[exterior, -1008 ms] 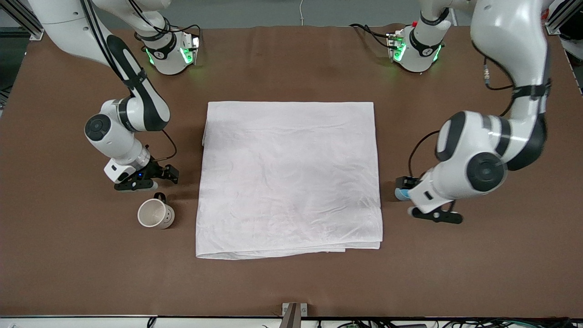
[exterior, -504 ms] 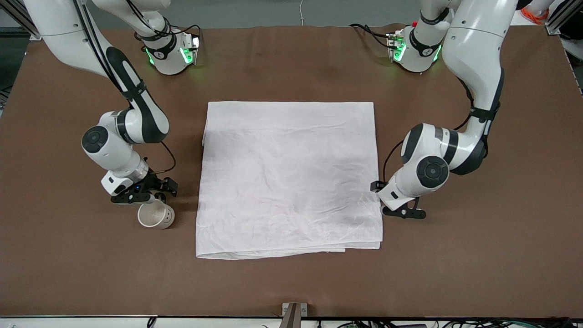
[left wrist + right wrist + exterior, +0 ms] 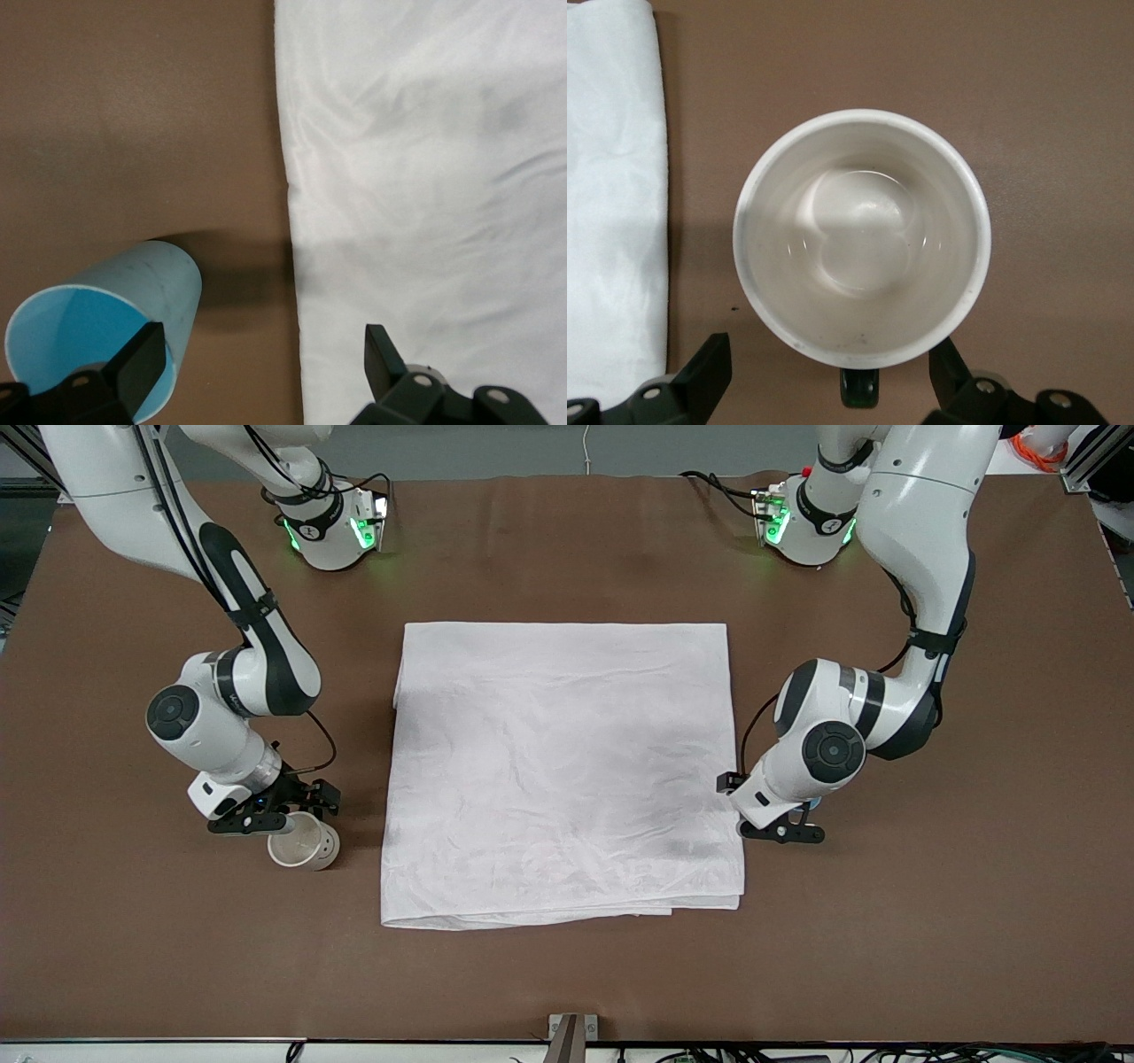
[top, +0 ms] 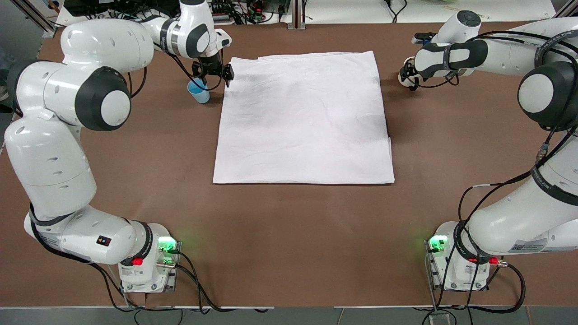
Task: Place blue cup into white mug on cloth
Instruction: 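Close the right gripper on the mug while the left gripper grasps the cup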
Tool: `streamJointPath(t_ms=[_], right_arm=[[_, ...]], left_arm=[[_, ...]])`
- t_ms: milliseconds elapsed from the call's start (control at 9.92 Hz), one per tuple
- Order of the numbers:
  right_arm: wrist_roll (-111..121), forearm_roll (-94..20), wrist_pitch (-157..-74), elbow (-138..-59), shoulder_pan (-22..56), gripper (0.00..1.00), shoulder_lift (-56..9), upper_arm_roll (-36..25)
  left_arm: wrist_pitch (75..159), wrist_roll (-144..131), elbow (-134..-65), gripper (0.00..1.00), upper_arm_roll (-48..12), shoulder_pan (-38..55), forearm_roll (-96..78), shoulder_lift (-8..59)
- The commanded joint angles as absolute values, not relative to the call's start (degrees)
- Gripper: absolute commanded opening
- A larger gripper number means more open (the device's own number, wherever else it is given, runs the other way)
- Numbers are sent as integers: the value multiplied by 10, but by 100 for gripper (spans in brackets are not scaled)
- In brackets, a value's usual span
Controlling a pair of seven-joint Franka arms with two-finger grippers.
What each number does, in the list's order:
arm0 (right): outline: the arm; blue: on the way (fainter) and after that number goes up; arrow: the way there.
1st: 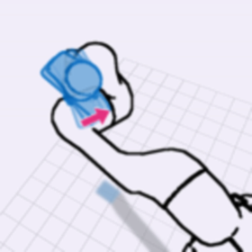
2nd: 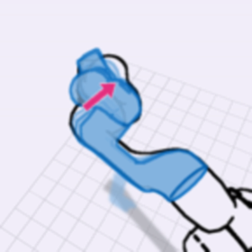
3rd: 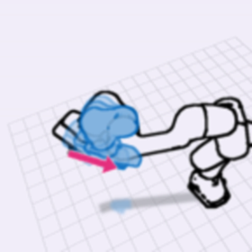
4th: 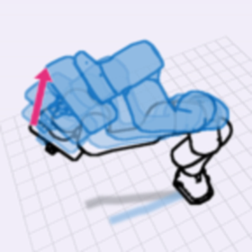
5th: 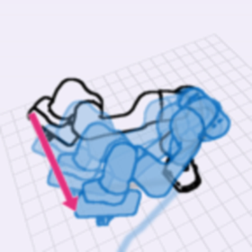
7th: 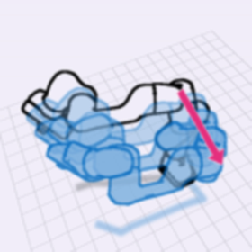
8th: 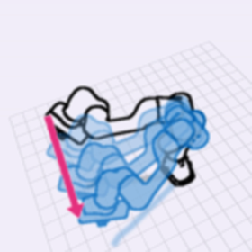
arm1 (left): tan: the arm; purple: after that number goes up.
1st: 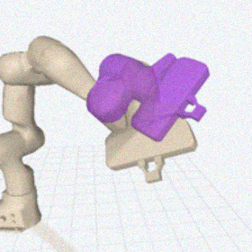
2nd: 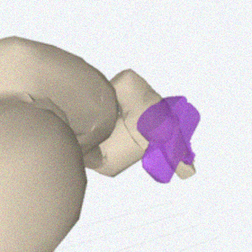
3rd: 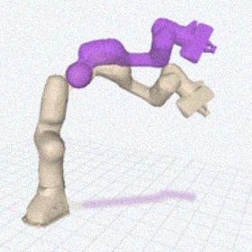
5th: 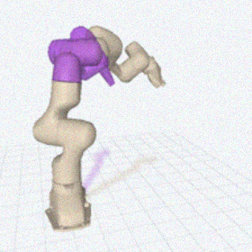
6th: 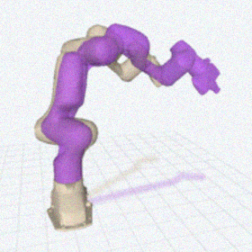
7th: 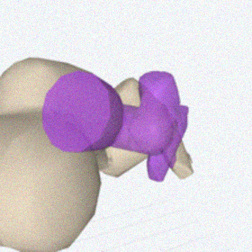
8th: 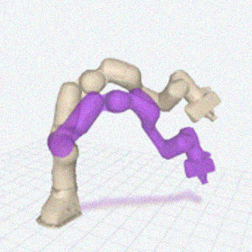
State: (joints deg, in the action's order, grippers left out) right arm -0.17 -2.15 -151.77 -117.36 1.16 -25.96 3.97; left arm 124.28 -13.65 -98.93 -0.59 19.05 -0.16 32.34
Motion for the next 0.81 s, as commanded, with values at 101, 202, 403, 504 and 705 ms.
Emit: streamJointPath(t_ms=[101,202,403,504,705], right_arm=[[-4,5,-1513,-1165,8,77,-269,35],[-5,5,-1512,-1165,8,58,-269,35],[-8,4,-1506,-1164,8,26,-269,35],[-8,4,-1499,-1163,8,14,-268,35],[-9,4,-1495,-1159,8,4,-268,35]], left_arm=[[1241,-140,-1018,99,-3,187,1,293],[1237,-138,-1018,99,-2,184,2,289],[1217,-144,-1018,99,-4,182,5,279],[1218,-144,-1019,99,-4,182,5,290],[1229,-143,-1018,98,-4,183,6,320]])
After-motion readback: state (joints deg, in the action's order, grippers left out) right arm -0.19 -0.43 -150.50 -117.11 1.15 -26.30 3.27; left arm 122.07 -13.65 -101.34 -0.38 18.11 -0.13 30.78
